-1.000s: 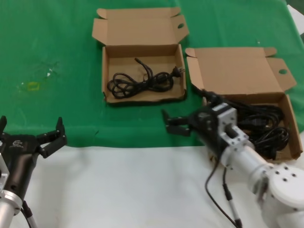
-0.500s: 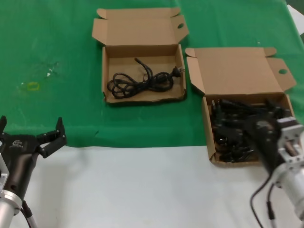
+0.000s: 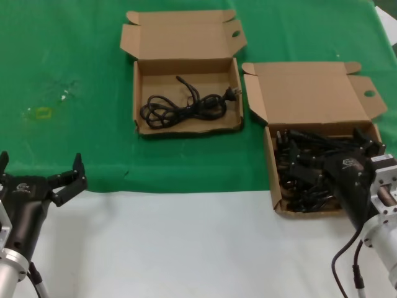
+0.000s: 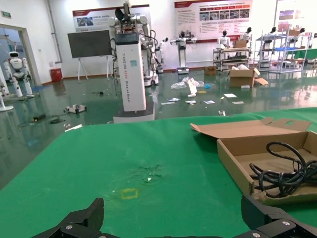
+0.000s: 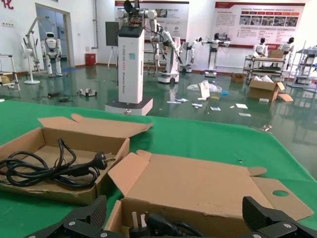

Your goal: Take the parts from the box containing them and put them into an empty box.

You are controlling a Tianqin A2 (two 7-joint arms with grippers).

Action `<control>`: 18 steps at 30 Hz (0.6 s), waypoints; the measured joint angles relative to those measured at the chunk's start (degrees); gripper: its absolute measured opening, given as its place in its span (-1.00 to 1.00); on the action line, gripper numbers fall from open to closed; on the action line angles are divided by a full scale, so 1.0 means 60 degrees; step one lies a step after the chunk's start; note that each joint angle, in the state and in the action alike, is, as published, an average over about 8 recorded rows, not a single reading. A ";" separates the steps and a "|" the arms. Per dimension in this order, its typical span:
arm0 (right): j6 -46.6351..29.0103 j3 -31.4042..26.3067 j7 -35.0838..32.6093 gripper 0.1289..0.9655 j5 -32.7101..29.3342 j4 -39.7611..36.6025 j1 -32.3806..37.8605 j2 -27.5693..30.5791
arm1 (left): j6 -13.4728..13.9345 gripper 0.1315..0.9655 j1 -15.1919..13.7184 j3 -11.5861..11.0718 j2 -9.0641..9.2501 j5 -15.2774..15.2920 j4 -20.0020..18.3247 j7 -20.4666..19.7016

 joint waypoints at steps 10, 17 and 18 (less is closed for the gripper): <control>0.0000 0.0000 0.0000 1.00 0.0000 0.0000 0.0000 0.0000 | 0.0000 1.00 0.0000 0.0000 0.0000 0.0000 0.0000 0.0000; 0.0000 0.0000 0.0000 1.00 0.0000 0.0000 0.0000 0.0000 | 0.0000 1.00 0.0000 0.0000 0.0000 0.0000 0.0000 0.0000; 0.0000 0.0000 0.0000 1.00 0.0000 0.0000 0.0000 0.0000 | 0.0000 1.00 0.0000 0.0000 0.0000 0.0000 0.0000 0.0000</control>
